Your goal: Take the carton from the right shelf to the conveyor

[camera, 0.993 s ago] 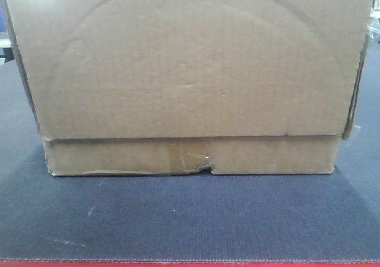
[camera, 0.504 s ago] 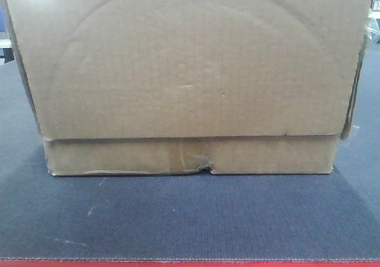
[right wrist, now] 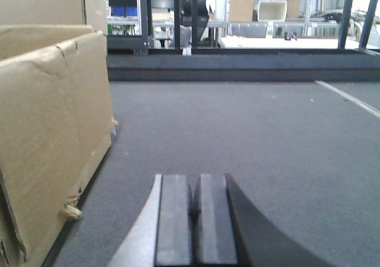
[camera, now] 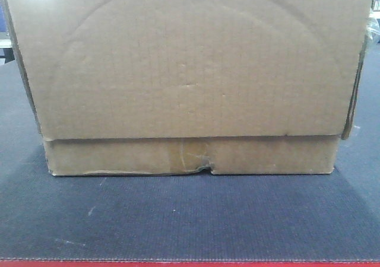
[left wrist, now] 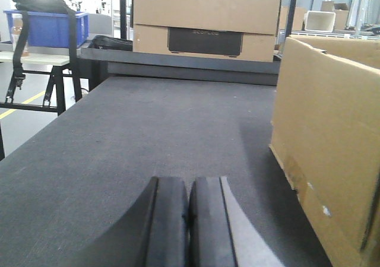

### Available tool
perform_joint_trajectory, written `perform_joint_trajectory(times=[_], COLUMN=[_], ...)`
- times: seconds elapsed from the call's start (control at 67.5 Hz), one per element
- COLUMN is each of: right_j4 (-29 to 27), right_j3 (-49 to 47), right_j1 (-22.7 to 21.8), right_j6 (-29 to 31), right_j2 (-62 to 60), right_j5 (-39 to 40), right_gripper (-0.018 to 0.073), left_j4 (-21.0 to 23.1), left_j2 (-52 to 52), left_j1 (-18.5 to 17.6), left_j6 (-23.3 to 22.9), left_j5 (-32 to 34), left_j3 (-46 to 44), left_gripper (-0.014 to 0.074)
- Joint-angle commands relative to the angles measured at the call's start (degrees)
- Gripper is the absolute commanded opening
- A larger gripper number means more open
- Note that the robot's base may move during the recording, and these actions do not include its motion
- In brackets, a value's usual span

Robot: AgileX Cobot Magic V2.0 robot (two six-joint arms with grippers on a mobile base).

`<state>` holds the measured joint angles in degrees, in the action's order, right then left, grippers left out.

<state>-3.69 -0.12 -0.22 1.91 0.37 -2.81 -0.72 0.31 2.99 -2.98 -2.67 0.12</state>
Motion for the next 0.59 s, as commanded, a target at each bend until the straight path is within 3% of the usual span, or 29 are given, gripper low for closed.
perform_joint_trajectory(times=[0.0,0.578], right_j4=[-0.11,-0.11], right_j3=[0.12,0.12], right_j1=[-0.21,-0.21], right_j6=[0.43,0.43], right_j2=[-0.37,-0.37], right_j5=[1.15,1.15], right_gripper=[-0.0069,-0.0069], left_j4=[-0.09,-0.09], left_j2=[-0.31,-0.31], left_j1=[-0.06,-0.06], left_j6=[0.33,0.33], left_j5=[1.13,1.13], left_j3=[-0.12,-0.12], left_gripper=[-0.0007,-0.0007])
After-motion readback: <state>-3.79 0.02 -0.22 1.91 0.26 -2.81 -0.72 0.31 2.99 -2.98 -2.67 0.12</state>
